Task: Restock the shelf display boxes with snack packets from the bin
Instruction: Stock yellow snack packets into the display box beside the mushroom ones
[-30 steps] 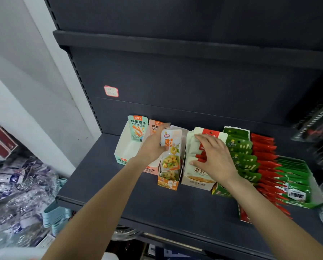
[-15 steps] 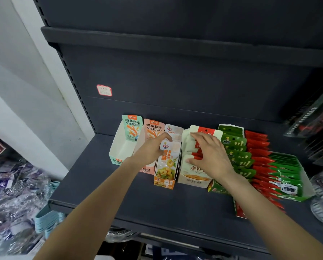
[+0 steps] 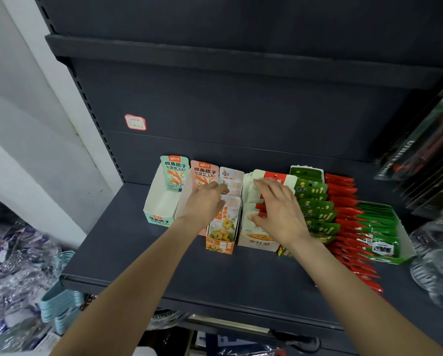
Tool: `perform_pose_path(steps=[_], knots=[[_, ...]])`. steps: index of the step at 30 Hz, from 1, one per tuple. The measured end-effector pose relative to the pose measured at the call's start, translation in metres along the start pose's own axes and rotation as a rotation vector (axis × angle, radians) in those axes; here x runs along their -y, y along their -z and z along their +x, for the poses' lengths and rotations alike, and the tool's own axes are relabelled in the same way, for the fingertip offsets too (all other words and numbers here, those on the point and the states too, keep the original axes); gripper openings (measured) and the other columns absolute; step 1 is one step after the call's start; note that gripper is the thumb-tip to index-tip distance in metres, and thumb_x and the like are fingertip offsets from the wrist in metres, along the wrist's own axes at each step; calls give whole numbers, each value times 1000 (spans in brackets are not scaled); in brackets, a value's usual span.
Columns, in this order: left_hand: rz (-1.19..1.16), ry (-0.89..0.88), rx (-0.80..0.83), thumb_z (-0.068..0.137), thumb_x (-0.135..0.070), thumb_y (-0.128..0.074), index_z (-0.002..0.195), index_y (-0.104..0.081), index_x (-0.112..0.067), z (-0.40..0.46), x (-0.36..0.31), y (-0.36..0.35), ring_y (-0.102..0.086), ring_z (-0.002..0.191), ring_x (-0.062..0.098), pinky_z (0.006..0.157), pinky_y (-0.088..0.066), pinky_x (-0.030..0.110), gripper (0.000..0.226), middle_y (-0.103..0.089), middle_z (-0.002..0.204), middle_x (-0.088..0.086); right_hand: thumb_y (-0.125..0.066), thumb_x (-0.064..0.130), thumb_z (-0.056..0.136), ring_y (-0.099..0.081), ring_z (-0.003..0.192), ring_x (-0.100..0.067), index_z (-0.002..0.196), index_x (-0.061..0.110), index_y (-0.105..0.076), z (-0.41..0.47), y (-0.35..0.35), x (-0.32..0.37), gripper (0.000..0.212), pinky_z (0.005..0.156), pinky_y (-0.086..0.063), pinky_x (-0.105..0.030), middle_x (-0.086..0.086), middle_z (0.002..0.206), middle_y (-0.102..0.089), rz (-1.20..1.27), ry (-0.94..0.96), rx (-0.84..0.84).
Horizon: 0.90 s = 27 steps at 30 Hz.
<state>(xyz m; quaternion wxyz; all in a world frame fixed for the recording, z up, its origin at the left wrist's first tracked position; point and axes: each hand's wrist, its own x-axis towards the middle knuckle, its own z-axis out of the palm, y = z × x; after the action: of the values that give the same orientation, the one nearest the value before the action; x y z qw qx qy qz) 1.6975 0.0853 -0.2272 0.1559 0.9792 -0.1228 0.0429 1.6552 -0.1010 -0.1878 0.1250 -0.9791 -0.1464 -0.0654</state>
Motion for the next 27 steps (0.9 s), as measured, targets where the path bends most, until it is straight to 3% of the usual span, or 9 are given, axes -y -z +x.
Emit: perform_pose_path(steps=[5, 11, 16, 27], knots=[[29, 5, -54, 96, -23, -49, 129, -49, -21, -16, -9, 12, -53, 114, 22, 91, -42, 35, 34, -55, 127, 3, -58, 36, 89, -13, 143, -16, 148, 21, -24, -17, 5, 11, 70, 118, -14, -33, 4, 155, -19, 40, -6, -1], [-142, 67, -228, 93, -24, -54, 117, -57, -18, -82, -31, 27, -59, 98, 21, 81, -49, 38, 25, -64, 108, 2, -56, 23, 90, -36, 127, -21, 134, 13, -48, -71, 8, 34, 45, 105, -37, -39, -1, 138, -43, 177, 4, -66], [-193, 126, -311, 91, -22, -55, 109, -61, -16, -171, -45, 33, -62, 85, 22, 70, -51, 38, 20, -67, 96, 2, -49, 25, 95, -42, 122, -21, 132, 17, -48, -128, -5, 61, 38, 96, -42, -37, -1, 130, -47, 264, 7, 40], [-362, 568, -106, 92, -22, -54, 101, -61, -17, -350, 27, 0, -63, 80, 24, 72, -50, 35, 13, -68, 86, 2, -50, 18, 92, -45, 116, -20, 122, 16, -56, -219, -91, 175, 30, 94, -38, -30, -2, 120, -52, 441, -11, 334]])
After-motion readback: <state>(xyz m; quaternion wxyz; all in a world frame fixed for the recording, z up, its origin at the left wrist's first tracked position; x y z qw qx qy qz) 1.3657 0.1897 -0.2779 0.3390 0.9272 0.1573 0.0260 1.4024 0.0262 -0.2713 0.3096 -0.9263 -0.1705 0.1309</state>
